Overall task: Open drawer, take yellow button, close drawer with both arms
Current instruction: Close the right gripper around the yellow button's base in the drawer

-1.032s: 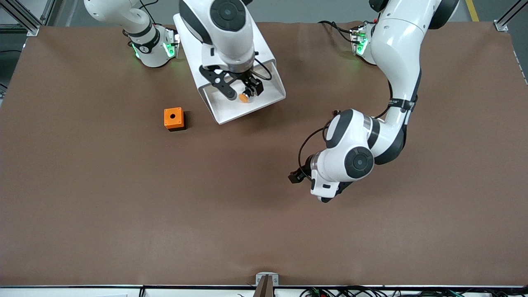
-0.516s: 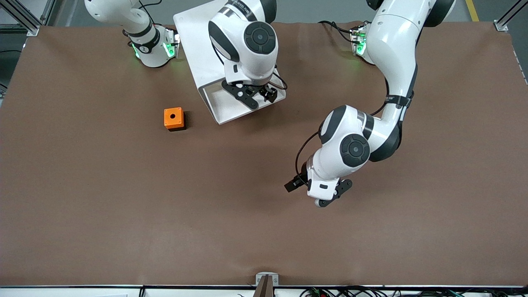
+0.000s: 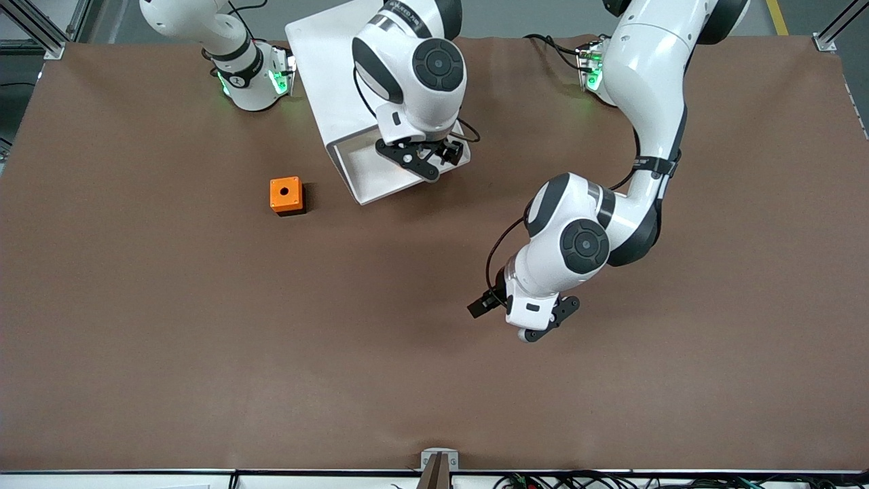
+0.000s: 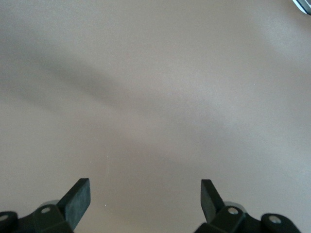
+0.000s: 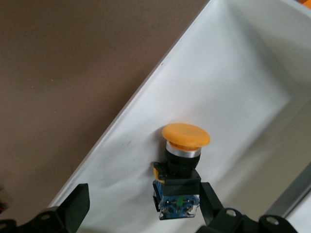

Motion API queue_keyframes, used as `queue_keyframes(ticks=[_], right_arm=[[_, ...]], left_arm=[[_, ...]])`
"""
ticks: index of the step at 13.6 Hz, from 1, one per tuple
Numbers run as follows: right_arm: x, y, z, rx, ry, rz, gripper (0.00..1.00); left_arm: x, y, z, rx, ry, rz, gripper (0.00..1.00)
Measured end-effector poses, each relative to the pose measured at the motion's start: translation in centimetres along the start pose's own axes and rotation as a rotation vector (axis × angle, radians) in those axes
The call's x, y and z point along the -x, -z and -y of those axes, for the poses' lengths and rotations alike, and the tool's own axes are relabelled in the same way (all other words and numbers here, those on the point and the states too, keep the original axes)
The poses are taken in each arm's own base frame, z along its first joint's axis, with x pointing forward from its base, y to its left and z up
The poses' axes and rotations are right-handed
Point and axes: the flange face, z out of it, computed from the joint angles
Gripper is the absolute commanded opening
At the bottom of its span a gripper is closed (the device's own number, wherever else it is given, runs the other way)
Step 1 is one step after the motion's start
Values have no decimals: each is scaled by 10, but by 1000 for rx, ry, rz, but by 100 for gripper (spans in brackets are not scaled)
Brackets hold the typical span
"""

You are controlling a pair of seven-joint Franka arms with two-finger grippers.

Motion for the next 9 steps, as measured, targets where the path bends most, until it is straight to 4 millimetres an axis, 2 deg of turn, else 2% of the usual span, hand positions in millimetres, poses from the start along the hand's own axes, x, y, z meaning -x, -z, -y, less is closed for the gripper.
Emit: queue_keyframes(ticks=[2, 5, 9], right_arm=[[11, -1, 2, 3, 21, -3, 100], [23, -4, 2, 27, 39, -1, 100], [16, -5, -2, 47, 24, 1, 100]], left_arm=[[2, 4, -2, 9, -4, -4, 100], [3, 24, -5, 34, -7, -17, 100], [2, 58, -6, 74, -6, -38, 100]])
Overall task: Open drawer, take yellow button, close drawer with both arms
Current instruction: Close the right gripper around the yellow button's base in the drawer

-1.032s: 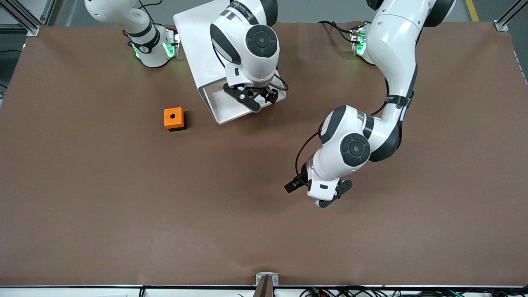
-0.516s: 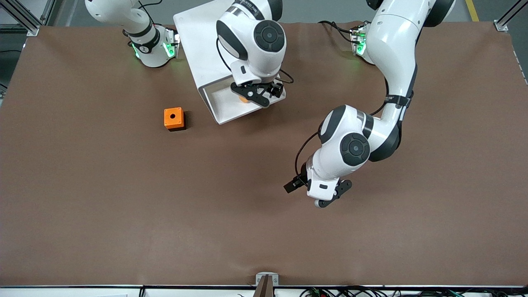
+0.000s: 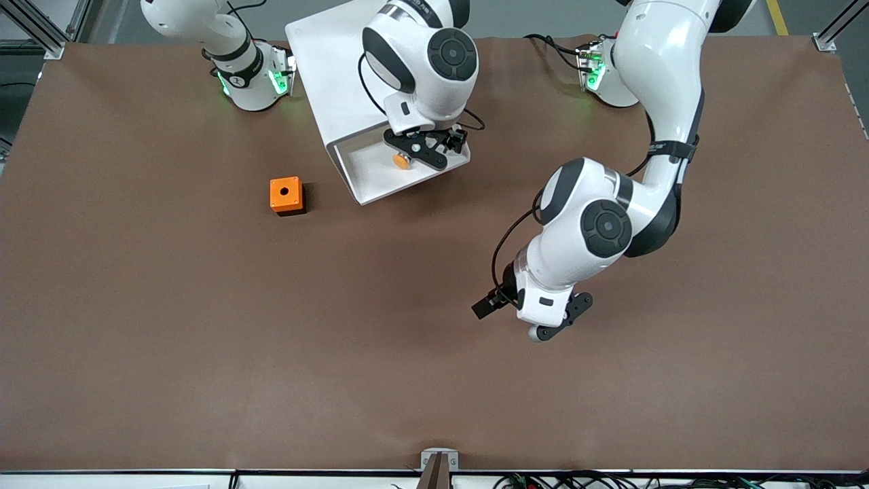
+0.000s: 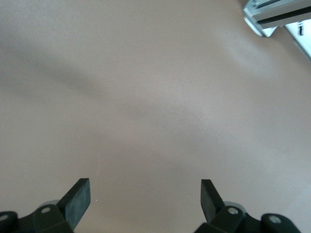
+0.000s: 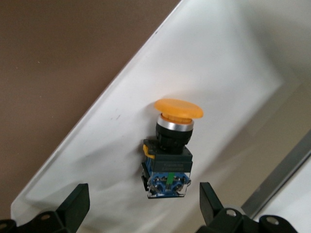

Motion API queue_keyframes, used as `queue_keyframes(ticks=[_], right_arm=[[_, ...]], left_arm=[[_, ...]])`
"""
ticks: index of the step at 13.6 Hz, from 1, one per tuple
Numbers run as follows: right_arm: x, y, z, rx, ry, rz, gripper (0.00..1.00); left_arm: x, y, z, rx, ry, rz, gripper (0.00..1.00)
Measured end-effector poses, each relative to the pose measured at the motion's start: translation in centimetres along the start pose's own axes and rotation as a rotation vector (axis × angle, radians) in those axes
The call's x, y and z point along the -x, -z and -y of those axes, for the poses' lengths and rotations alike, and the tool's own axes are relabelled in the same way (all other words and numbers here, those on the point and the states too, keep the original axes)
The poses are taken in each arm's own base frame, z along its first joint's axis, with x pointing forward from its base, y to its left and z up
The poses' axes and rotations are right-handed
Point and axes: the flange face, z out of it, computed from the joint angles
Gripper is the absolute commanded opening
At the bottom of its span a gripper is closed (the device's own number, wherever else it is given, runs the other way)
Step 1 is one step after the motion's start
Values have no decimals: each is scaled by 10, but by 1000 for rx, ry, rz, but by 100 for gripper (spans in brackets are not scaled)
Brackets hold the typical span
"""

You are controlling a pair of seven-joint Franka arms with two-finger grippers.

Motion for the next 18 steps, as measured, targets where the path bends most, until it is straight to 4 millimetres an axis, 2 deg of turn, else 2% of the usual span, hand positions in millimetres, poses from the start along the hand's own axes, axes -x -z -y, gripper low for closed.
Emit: queue_keyframes(ticks=[4, 10, 18], right_arm=[[-14, 2, -3, 0, -18, -20, 100], [-28, 6, -1, -37, -34, -48, 100], [-31, -2, 0, -39, -35, -55, 100]], left_arm=[[5, 24, -5, 29, -9, -13, 100], [13, 17, -6, 18, -17, -5, 100], [11, 17, -4, 16, -14, -4, 100]])
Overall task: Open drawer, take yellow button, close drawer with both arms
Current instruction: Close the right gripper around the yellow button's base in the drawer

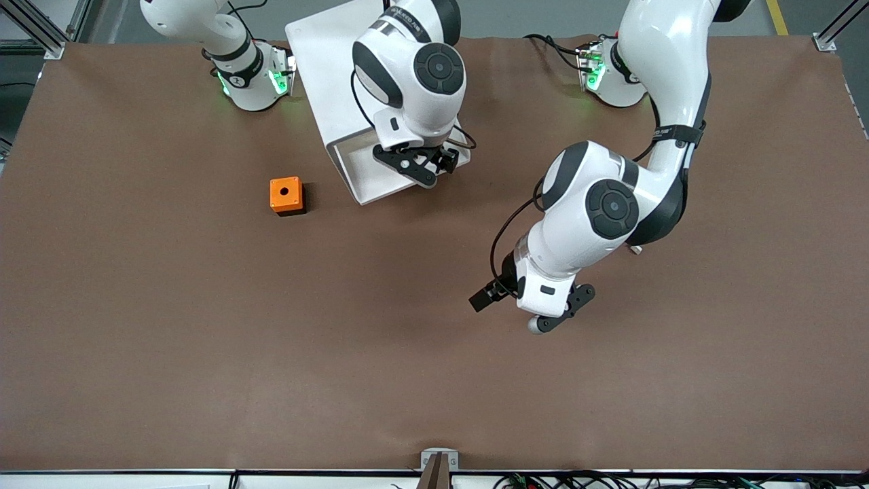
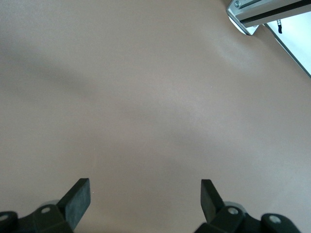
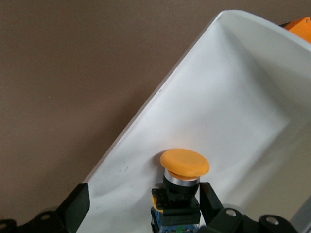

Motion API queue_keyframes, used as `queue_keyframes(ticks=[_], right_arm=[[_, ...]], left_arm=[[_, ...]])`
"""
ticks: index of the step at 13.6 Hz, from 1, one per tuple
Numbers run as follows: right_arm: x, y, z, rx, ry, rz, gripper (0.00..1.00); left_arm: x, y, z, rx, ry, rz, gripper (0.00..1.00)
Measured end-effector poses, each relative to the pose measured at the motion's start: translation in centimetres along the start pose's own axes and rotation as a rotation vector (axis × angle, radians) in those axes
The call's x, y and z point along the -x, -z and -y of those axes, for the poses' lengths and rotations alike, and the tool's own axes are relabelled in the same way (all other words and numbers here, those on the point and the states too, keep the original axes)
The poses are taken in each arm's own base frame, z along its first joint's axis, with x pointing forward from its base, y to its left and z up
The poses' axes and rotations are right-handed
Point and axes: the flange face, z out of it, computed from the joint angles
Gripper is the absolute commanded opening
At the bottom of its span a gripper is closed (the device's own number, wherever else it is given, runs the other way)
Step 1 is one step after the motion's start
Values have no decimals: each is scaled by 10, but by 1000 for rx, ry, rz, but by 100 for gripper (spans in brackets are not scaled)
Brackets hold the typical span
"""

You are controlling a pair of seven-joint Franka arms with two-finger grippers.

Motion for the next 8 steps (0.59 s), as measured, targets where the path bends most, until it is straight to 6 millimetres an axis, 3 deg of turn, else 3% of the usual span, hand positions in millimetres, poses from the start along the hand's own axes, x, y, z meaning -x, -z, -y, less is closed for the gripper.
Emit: queue_keyframes(ticks=[8], right_arm=[[1, -3, -4, 4, 2, 3, 100]], left_arm=[[0, 0, 0, 0, 0, 0, 100]])
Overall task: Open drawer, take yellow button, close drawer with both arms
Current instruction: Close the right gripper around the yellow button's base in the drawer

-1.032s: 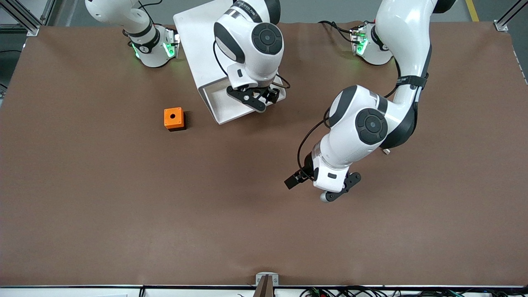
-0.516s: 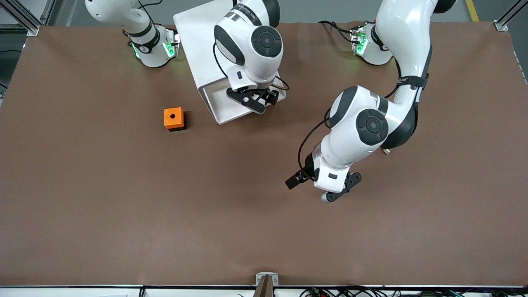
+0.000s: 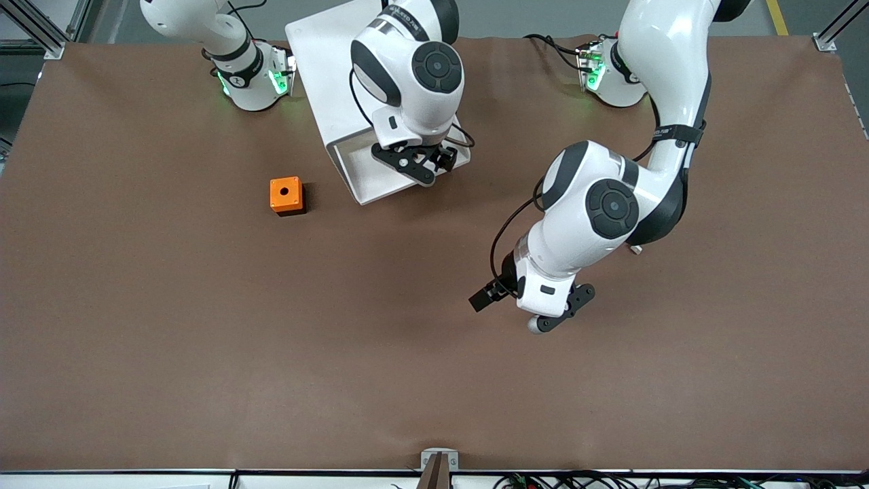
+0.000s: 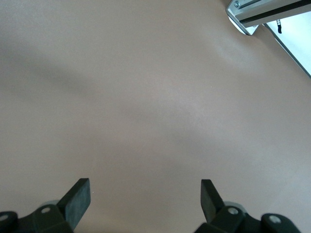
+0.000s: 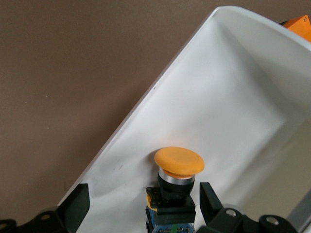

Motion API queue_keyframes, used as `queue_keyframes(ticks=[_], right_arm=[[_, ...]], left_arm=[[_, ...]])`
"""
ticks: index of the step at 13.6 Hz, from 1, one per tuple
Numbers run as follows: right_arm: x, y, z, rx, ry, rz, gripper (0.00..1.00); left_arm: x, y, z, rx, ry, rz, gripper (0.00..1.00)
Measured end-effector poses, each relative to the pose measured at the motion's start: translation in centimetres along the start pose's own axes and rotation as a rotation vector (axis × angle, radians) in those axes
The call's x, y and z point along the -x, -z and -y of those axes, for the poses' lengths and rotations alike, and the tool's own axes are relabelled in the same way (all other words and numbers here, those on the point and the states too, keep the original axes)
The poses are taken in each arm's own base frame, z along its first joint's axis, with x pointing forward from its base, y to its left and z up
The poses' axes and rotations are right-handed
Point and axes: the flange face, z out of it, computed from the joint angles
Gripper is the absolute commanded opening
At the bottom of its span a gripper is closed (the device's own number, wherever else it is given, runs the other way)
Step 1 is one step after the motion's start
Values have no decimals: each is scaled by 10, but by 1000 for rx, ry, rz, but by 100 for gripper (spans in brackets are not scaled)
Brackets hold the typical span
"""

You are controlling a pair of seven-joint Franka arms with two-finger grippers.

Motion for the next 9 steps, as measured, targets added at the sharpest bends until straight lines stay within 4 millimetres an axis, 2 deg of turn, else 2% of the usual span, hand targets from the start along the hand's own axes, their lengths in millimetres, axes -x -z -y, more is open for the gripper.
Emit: queue_keyframes(ticks=[9], right_arm=[[1, -5, 0, 1, 2, 0, 100]], left_arm=[[-2, 1, 1, 1, 3, -1, 100]])
